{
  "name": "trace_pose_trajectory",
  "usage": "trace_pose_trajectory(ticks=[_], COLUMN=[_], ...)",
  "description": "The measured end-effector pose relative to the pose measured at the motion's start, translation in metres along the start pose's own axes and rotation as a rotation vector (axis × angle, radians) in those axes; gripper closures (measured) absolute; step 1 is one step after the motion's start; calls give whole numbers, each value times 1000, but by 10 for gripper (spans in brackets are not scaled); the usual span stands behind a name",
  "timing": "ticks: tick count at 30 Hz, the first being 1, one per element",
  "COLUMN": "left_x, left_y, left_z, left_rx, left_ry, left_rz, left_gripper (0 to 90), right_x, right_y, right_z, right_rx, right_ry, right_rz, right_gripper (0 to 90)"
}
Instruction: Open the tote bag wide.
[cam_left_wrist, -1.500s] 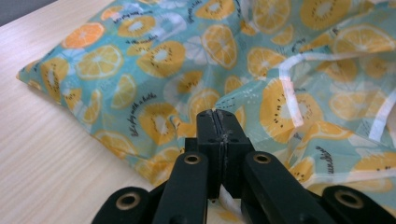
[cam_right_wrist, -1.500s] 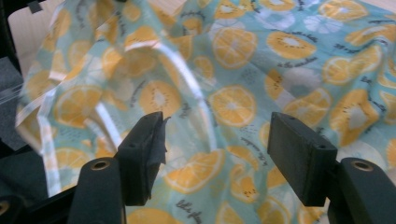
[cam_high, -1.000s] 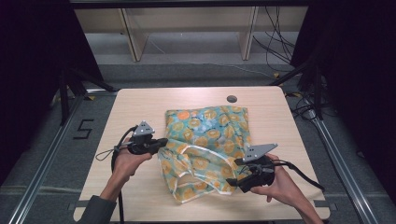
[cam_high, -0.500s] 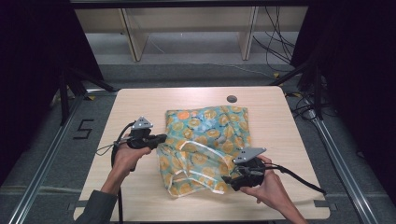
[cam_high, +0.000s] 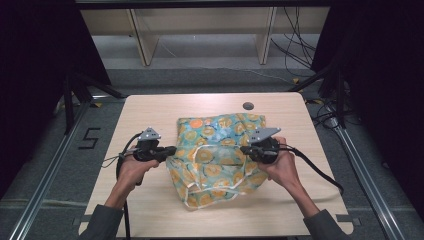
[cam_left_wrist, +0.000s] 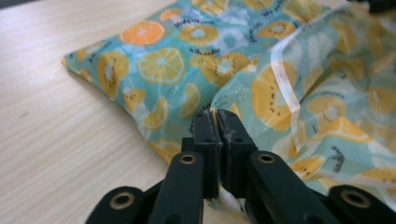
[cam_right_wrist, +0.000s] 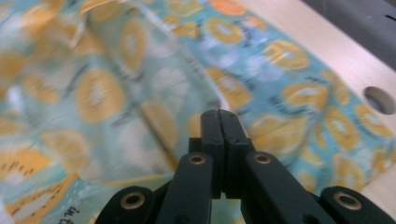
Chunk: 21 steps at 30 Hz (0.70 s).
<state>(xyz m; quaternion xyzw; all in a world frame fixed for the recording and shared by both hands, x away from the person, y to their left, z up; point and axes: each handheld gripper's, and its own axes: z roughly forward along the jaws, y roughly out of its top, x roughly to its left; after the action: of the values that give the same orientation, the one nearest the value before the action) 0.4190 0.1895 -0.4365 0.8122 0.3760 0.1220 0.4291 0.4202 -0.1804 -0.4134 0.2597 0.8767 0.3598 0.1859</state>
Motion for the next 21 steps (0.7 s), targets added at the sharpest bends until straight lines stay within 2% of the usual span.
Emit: trace_pose_trajectory(ticks=[2, 3, 4, 5, 6, 8, 9, 10, 11, 12, 13, 14, 15, 16, 17, 18, 19, 20, 21], left_x=[1, 2, 2, 2, -2, -10, -10, -15, -23, -32, -48, -57, -57, -67, -81, -81, -85, -88, -88], left_y=[-2, -4, -4, -4, -3, 2, 2, 6, 12, 16, 24, 27, 27, 30, 33, 33, 32, 29, 29], left_z=[0, -1, -1, -1, -5, -14, -14, -20, -29, -36, -47, -50, -50, -51, -41, -41, -33, -13, -13], left_rx=[-4, 4, 0, 0, 31, 47, 47, 44, 29, 11, -40, -76, -76, -86, -44, -44, -23, 39, 39], left_ry=[1, -8, -16, -16, -16, -3, -3, 22, 54, 57, 29, 8, 8, -28, -68, -68, -54, -36, -36], left_rz=[-12, -25, -33, -33, -30, 7, 7, 24, 61, 96, 131, 137, 137, 155, 216, 216, 244, 274, 274], left_gripper=[836, 765, 722, 668, 601, 477, 435, 435, 401, 387, 393, 408, 421, 421, 420, 411, 411, 370, 352], right_x=[-5, -21, -29, -38, -46, -58, -61, -61, -65, -66, -71, -72, -72, -73, -72, -72, -72, -74, -74], right_y=[3, 8, 11, 13, 15, 18, 19, 19, 21, 21, 20, 20, 20, 21, 20, 20, 20, 19, 19], right_z=[0, 4, 5, 9, 13, 24, 31, 31, 36, 44, 54, 56, 56, 57, 61, 61, 61, 61, 61], right_rx=[4, -11, 8, -2, 8, 3, 14, 14, 46, 57, 58, 64, 64, 84, 70, 72, 72, 66, 66], right_ry=[-5, -30, -35, -48, -56, -35, -40, -40, -35, -39, -54, -50, -50, -45, -42, -39, -39, -42, -42], right_rz=[7, 39, 64, 86, 104, 168, 182, 182, 186, 201, 209, 212, 212, 209, 213, 222, 222, 211, 211], right_gripper=[900, 900, 900, 900, 900, 900, 900, 900, 900, 900, 900, 900, 900, 900, 900, 900, 900, 900, 900])
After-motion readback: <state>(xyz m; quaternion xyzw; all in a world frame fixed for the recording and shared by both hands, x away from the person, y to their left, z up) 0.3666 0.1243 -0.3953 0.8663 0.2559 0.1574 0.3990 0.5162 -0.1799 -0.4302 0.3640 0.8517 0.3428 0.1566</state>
